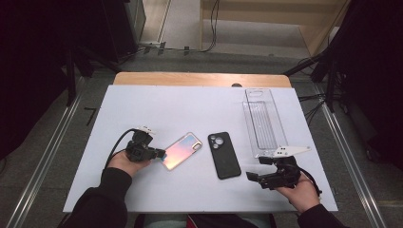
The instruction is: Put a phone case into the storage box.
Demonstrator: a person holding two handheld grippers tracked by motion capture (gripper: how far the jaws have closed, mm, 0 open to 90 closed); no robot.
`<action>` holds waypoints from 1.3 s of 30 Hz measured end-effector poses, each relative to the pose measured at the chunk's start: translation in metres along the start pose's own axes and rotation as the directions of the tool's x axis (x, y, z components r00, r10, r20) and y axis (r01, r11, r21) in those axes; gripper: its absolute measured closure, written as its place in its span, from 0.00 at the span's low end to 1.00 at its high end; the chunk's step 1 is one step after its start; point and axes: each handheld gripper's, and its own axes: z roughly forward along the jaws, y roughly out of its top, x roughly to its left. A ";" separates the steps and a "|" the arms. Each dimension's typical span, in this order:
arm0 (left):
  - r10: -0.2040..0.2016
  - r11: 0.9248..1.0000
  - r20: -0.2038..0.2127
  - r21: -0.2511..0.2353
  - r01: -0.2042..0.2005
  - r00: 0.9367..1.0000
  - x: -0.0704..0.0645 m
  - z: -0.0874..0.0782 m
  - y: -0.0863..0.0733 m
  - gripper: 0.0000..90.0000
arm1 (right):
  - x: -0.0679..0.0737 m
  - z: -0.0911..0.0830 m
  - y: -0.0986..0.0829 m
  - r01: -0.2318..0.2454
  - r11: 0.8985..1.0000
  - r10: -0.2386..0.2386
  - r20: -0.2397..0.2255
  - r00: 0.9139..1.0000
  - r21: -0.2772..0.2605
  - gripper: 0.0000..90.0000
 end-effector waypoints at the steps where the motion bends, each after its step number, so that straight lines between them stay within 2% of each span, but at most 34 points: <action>1: 0.003 1.000 0.000 0.006 -0.003 1.000 0.001 -0.002 -0.002 1.00 | 0.000 0.000 0.000 0.000 1.000 0.000 0.000 1.000 0.000 0.14; 4: -0.002 1.000 0.003 -0.001 0.002 1.000 0.001 -0.003 -0.005 1.00 | 0.000 0.000 0.000 0.000 1.000 0.000 -0.002 1.000 0.001 0.14; 6: 0.017 1.000 0.008 -0.001 -0.017 1.000 0.001 -0.003 -0.006 0.99 | 0.000 0.000 0.000 -0.001 1.000 0.001 -0.002 1.000 0.002 0.14; 9: 0.011 1.000 0.018 -0.017 -0.011 1.000 0.000 -0.005 -0.005 0.92 | 0.000 0.000 0.000 0.000 1.000 0.000 -0.002 1.000 -0.002 0.14; 10: 0.009 0.999 0.024 -0.031 -0.008 1.000 0.000 -0.007 -0.005 0.85 | 0.000 -0.001 0.000 0.000 1.000 0.000 -0.001 1.000 -0.007 0.14; 11: 0.007 0.999 0.039 -0.048 -0.005 0.999 0.000 -0.010 -0.005 0.85 | 0.000 -0.001 0.000 0.000 1.000 0.000 -0.001 1.000 -0.007 0.14; 12: -0.008 0.996 0.094 -0.087 0.017 0.995 -0.001 -0.016 -0.005 0.75 | -0.001 -0.001 0.000 -0.007 1.000 0.007 -0.002 1.000 -0.008 0.14; 13: -0.008 0.996 0.094 -0.087 0.017 0.995 -0.001 -0.016 -0.005 0.69 | -0.001 -0.001 0.000 -0.007 1.000 0.007 -0.002 1.000 -0.008 0.14; 14: -0.009 0.994 0.117 -0.109 0.022 0.993 -0.001 -0.019 -0.006 0.69 | -0.001 -0.001 0.000 -0.007 1.000 0.007 -0.005 1.000 -0.009 0.15; 15: -0.006 0.992 0.137 -0.126 0.023 0.991 -0.002 -0.022 -0.007 0.63 | -0.001 -0.001 0.000 -0.009 1.000 0.009 -0.007 1.000 -0.011 0.14; 16: -0.005 0.988 0.178 -0.151 0.033 0.984 -0.005 -0.026 -0.011 0.55 | -0.001 -0.001 0.000 -0.006 1.000 0.006 -0.008 1.000 -0.012 0.14; 17: -0.005 0.988 0.178 -0.151 0.033 0.984 -0.005 -0.026 -0.011 0.55 | -0.001 -0.001 0.000 -0.006 1.000 0.006 -0.008 1.000 -0.012 0.14; 20: 0.027 0.981 0.203 -0.194 0.013 0.979 -0.010 -0.033 -0.018 0.51 | 0.000 -0.001 0.000 -0.005 1.000 0.005 -0.009 1.000 -0.011 0.14; 23: 0.050 0.979 0.217 -0.203 -0.005 0.975 -0.017 -0.037 -0.024 0.49 | 0.000 -0.001 0.000 0.000 1.000 0.000 -0.009 1.000 -0.013 0.14; 24: 0.071 0.977 0.227 -0.210 -0.022 0.971 -0.021 -0.039 -0.026 0.46 | 0.000 -0.001 0.000 0.001 1.000 -0.001 -0.010 1.000 -0.013 0.15; 29: 0.092 0.976 0.244 -0.216 -0.038 0.965 -0.027 -0.043 -0.032 0.42 | 0.000 -0.001 0.001 0.004 1.000 -0.004 -0.016 1.000 -0.012 0.14; 30: 0.084 0.976 0.254 -0.215 -0.029 0.963 -0.028 -0.043 -0.033 0.42 | 0.000 -0.001 0.001 0.006 1.000 -0.006 -0.016 1.000 -0.012 0.14; 31: 0.079 0.977 0.275 -0.211 -0.019 0.958 -0.030 -0.044 -0.035 0.42 | 0.001 0.000 0.001 0.004 1.000 -0.004 -0.021 1.000 -0.012 0.14; 34: 0.085 0.976 0.288 -0.217 -0.022 0.954 -0.032 -0.046 -0.039 0.41 | 0.001 0.000 0.001 0.007 1.000 -0.007 -0.026 1.000 -0.012 0.14; 35: 0.097 0.975 0.294 -0.219 -0.032 0.951 -0.033 -0.047 -0.040 0.41 | 0.001 0.000 0.001 0.007 1.000 -0.007 -0.026 1.000 -0.012 0.14; 37: 0.102 0.974 0.291 -0.224 -0.036 0.951 -0.035 -0.048 -0.042 0.36 | 0.001 0.000 0.001 0.008 1.000 -0.008 -0.029 1.000 -0.013 0.14; 39: 0.121 0.973 0.303 -0.225 -0.052 0.945 -0.036 -0.050 -0.044 0.36 | 0.001 0.000 0.001 0.007 1.000 -0.007 -0.032 0.999 -0.012 0.14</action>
